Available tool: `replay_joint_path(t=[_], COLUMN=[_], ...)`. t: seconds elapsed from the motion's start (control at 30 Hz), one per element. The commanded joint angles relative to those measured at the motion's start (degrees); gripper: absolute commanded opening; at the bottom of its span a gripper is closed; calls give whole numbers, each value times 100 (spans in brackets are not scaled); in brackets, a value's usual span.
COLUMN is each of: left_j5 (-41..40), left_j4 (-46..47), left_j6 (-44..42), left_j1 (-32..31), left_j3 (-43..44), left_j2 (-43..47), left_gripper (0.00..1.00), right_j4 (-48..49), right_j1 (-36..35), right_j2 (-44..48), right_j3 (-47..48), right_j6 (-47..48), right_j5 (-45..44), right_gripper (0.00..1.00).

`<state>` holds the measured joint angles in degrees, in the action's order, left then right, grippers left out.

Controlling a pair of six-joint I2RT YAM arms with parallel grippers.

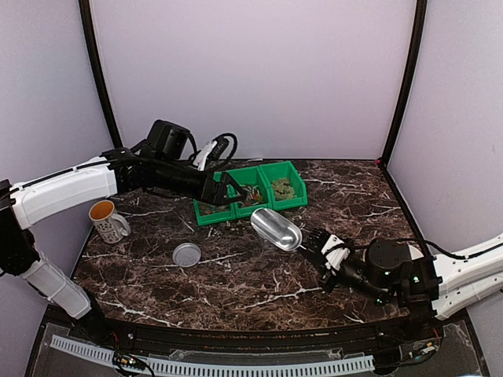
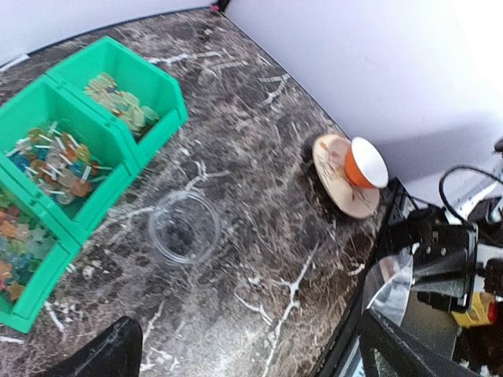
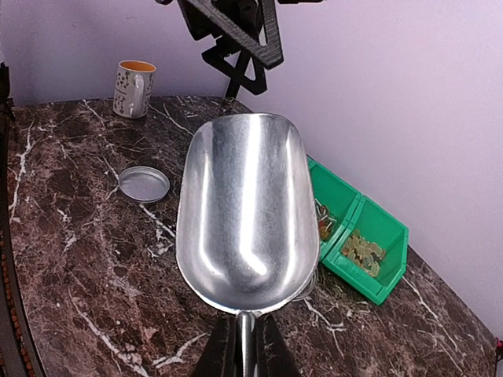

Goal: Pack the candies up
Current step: Pass from the left arm to the right, then move the storage box to the center of the board.

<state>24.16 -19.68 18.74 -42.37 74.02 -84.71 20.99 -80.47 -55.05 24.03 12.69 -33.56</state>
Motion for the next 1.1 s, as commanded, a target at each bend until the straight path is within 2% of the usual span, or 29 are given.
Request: replay_joint_path(t=[0.0,0.07,0.13,0.23,0.53,0.77,1.07], left_j5=[-545,-591,-636,-664,-819,-1234,-871], left_j4=[-653,-827,-1012,-1202,-1526,-1304,-934], left_j6=[-224,-284,-385,-593,-1459,-2346,-2464], left_j1=[481,666,962,1230,1985,2356,2646], left_j3=[622,953,1312,1818,2879,3089,3270], left_j2=[-126,-351,-609,-1041,-2489,-3233,-3755], left_gripper=[99,99,99,99,99,95,89], right_j4=[-31,-152,-212,-325,-793,-845,-933], right_j1=[209,336,412,473,531,536,536], right_j2=[174,196,196,189,224,355,129], right_j3=[72,91,113,131,165,125,278], right_j6=[-404,-404,-888,-1135,-1533,-1617,-1702], right_j5=[-155,-155,-206,-429,-836,-858,-727], right_gripper=[0,0,0,0,0,0,0])
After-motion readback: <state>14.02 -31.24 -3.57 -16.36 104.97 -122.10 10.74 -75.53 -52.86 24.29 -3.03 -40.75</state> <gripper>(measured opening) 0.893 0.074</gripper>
